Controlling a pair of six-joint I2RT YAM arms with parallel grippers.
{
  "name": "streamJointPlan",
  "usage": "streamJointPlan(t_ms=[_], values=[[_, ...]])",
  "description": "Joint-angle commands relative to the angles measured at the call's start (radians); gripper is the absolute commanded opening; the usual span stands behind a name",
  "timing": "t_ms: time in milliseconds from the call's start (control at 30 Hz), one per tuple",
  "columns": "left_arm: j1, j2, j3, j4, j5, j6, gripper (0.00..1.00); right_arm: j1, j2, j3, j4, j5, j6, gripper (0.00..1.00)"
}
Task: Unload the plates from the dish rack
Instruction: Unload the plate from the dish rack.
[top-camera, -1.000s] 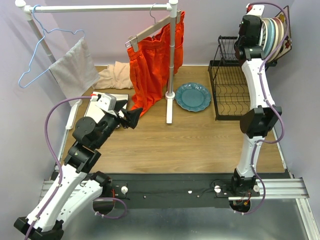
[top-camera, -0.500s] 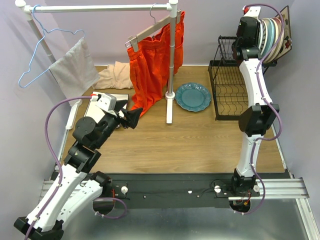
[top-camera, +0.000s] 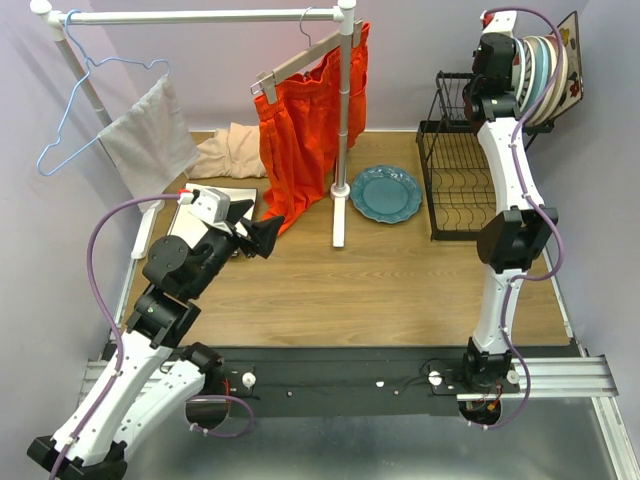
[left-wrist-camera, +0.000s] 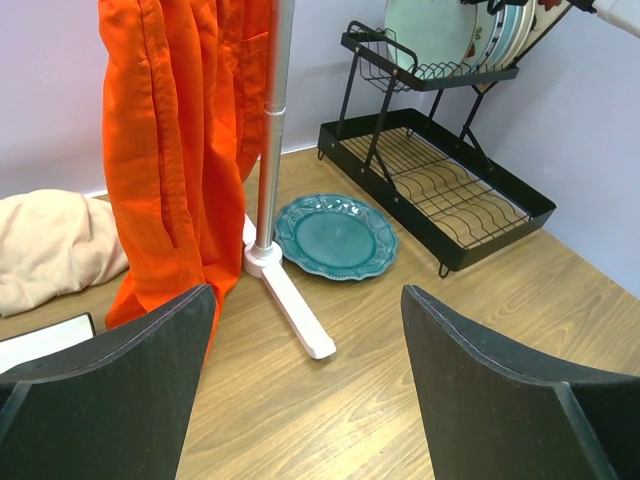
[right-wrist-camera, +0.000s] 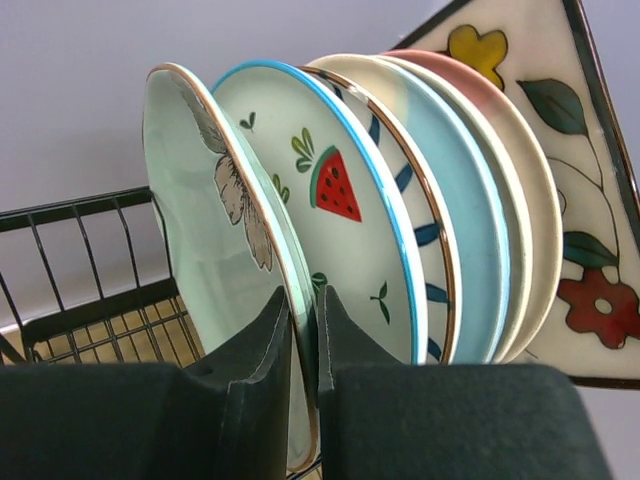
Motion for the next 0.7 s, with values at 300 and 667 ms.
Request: streamJointPlan(t_ms=[300,667], values=[[0.005,-0.022,0.0,0.01,-0.022,0.012,0.84,-0.005,-0.014,0.007,0.12,-0.044,-0.102,0.01],[0.005,-0.014,-0.003,0.011,-0.032,0.009,0.84,-0.003,-0.047,0.041,0.148,-0.061,-0.117,0.01]])
